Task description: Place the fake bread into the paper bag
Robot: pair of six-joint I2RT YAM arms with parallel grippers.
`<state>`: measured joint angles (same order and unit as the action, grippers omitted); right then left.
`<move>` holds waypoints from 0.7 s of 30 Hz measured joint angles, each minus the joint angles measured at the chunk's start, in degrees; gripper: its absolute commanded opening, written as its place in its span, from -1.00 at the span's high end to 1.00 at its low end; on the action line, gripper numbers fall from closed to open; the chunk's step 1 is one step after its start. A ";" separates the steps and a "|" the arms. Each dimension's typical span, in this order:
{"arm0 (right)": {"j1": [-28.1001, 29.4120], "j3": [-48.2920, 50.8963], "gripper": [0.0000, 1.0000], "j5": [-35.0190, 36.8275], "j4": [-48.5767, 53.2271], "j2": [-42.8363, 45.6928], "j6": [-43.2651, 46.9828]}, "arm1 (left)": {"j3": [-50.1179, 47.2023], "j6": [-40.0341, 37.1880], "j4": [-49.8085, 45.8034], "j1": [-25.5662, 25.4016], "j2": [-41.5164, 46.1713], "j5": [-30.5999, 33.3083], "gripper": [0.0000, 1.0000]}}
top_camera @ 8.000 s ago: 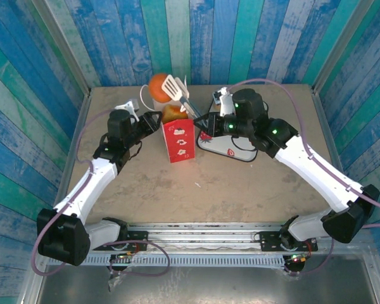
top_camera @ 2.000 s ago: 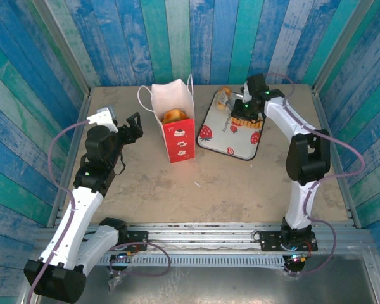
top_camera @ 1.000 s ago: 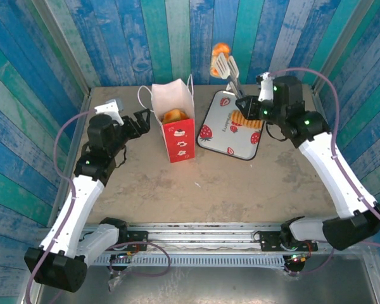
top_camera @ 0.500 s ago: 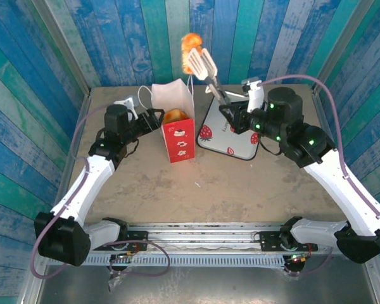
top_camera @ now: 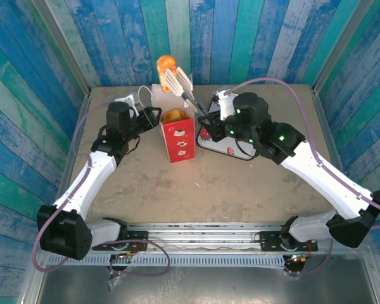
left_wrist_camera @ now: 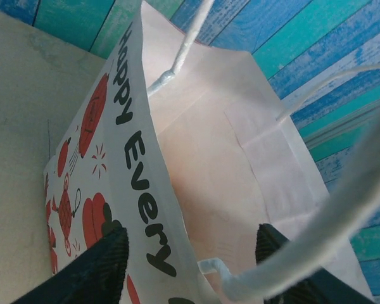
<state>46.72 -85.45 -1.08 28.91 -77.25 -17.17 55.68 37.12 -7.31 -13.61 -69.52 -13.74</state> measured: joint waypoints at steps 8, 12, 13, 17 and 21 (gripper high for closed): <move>0.96 -0.74 0.99 1.95 3.82 -3.37 -1.25 | -0.50 -0.96 -0.02 -0.02 0.00 1.01 0.14; 1.01 -0.87 0.99 2.54 5.90 -4.02 -1.84 | -1.07 -1.16 -0.04 0.00 0.04 1.40 0.19; 1.07 -0.87 0.99 2.60 6.54 -4.11 -1.97 | -1.22 -1.16 0.00 0.00 0.04 1.44 0.19; 1.31 -0.96 0.99 2.54 9.44 -4.13 -2.45 | -1.79 -1.16 0.13 0.00 0.09 1.66 0.20; 1.64 -1.14 0.99 2.40 11.85 -4.04 -2.54 | -1.88 -1.16 0.42 0.00 0.09 2.08 0.21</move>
<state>48.36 -86.59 1.32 40.75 -81.30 -19.70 53.80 35.97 -6.90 -13.61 -69.43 -11.66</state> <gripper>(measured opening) 0.275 0.400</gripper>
